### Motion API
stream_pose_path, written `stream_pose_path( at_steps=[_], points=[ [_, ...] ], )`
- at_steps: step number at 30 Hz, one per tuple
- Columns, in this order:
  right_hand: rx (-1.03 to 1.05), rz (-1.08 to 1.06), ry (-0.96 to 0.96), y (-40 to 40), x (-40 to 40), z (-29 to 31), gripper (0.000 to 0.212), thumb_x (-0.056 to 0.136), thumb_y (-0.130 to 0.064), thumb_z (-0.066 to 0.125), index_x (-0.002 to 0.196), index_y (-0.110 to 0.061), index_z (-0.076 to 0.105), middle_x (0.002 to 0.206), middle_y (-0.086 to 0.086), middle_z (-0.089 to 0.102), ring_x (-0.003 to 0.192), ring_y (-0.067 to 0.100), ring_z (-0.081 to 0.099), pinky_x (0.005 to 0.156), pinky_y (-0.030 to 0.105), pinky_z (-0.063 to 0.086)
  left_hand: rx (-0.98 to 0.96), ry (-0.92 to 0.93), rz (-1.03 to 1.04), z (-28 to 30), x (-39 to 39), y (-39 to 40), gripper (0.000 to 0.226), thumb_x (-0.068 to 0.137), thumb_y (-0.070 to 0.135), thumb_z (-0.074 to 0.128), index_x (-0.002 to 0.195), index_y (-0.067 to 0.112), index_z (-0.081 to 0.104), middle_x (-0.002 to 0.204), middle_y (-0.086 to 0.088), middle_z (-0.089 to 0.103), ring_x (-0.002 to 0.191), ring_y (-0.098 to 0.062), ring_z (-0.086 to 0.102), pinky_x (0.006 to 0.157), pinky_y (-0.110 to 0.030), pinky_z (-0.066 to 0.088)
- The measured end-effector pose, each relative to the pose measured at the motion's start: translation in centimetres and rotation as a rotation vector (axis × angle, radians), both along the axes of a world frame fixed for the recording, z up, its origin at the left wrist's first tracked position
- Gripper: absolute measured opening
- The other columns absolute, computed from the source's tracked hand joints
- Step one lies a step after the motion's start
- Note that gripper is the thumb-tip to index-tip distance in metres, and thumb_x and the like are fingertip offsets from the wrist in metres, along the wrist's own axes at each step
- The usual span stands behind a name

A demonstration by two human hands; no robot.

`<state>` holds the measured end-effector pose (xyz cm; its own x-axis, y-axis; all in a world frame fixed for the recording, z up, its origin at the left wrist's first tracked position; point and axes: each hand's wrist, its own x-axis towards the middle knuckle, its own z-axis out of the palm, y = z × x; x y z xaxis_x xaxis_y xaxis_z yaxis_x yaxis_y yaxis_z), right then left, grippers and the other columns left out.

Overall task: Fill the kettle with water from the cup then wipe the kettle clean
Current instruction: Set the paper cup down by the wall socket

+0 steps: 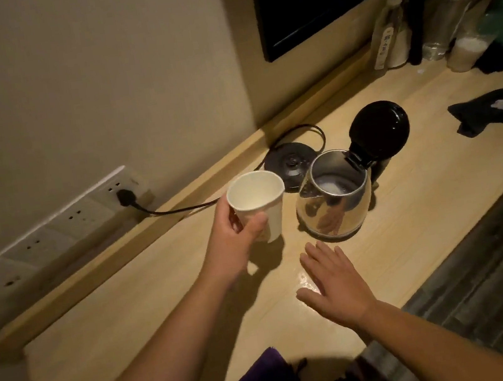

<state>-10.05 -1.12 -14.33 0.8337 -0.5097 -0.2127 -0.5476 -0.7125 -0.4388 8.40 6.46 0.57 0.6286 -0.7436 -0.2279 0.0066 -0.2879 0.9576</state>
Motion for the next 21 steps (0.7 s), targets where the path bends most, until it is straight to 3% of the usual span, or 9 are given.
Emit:
stream_pose_path(
  at_steps=[4, 7, 10, 12, 14, 17, 21],
  points=[
    [0.254, -0.012, -0.196, -0.3, 3.2, 7.3, 0.084, 0.088, -0.062, 0.058, 0.156, -0.030, 0.020, 0.164, -0.008, 0.018, 0.150, 0.015, 0.017, 0.118, 0.035, 0.017, 0.080, 0.096, 0.142, -1.0, -0.7, 5.3, 0.065, 0.086, 0.027, 0.070, 0.135, 0.045, 0.033, 0.138, 0.009, 0.044, 0.128, -0.015, 0.042, 0.105, -0.043, 0.041],
    [0.379, 0.118, -0.210, 0.1, 6.7, 11.2, 0.093, 0.083, -0.051, 0.071, 0.156, -0.031, 0.017, 0.161, -0.005, 0.027, 0.144, 0.016, 0.030, 0.112, 0.038, 0.033, 0.077, 0.131, 0.243, -1.3, -1.4, 7.8, 0.068, 0.084, 0.024, 0.073, 0.137, 0.043, 0.033, 0.137, 0.011, 0.045, 0.126, -0.012, 0.044, 0.097, -0.032, 0.044],
    [0.442, 0.244, -0.239, 1.1, 9.6, 12.2, 0.089, 0.081, -0.041, 0.078, 0.152, -0.034, 0.025, 0.152, -0.008, 0.042, 0.126, 0.007, 0.045, 0.104, 0.032, 0.043, 0.044, 0.144, 0.345, -1.5, -1.8, 9.2, 0.069, 0.083, 0.017, 0.074, 0.132, 0.044, 0.032, 0.131, 0.014, 0.046, 0.117, -0.005, 0.047, 0.079, -0.015, 0.044],
    [0.483, 0.296, -0.228, 2.0, 11.3, 11.9, 0.084, 0.080, -0.037, 0.080, 0.148, -0.033, 0.031, 0.140, -0.014, 0.047, 0.114, 0.001, 0.047, 0.094, 0.022, 0.043, 0.069, 0.106, 0.395, -1.9, -1.9, 9.9, 0.071, 0.082, 0.020, 0.076, 0.128, 0.045, 0.028, 0.126, 0.016, 0.046, 0.111, -0.001, 0.048, 0.074, -0.010, 0.042],
    [0.523, 0.319, -0.225, 2.8, 13.0, 11.3, 0.079, 0.080, -0.034, 0.080, 0.145, -0.030, 0.036, 0.131, -0.017, 0.046, 0.113, 0.004, 0.051, 0.090, 0.018, 0.043, 0.099, 0.080, 0.429, -2.6, -1.4, 10.7, 0.075, 0.080, 0.027, 0.077, 0.129, 0.046, 0.024, 0.129, 0.016, 0.044, 0.117, -0.004, 0.047, 0.082, -0.012, 0.040],
    [0.594, 0.354, -0.188, 3.1, 16.2, 10.0, 0.079, 0.078, -0.032, 0.083, 0.144, -0.028, 0.041, 0.136, -0.014, 0.049, 0.120, 0.011, 0.052, 0.099, 0.028, 0.046, 0.072, 0.161, 0.431, -3.7, 0.7, 12.2, 0.081, 0.077, 0.037, 0.081, 0.135, 0.052, 0.026, 0.135, 0.019, 0.046, 0.124, -0.005, 0.046, 0.098, -0.027, 0.043],
    [0.635, 0.391, -0.132, 2.9, 20.7, 7.7, 0.087, 0.078, -0.028, 0.084, 0.149, -0.030, 0.034, 0.144, -0.004, 0.048, 0.127, 0.016, 0.051, 0.105, 0.038, 0.045, 0.032, 0.213, 0.393, -5.4, 5.2, 13.7, 0.070, 0.080, 0.032, 0.079, 0.136, 0.046, 0.039, 0.130, 0.024, 0.053, 0.122, -0.002, 0.051, 0.097, -0.031, 0.049]
  ],
)
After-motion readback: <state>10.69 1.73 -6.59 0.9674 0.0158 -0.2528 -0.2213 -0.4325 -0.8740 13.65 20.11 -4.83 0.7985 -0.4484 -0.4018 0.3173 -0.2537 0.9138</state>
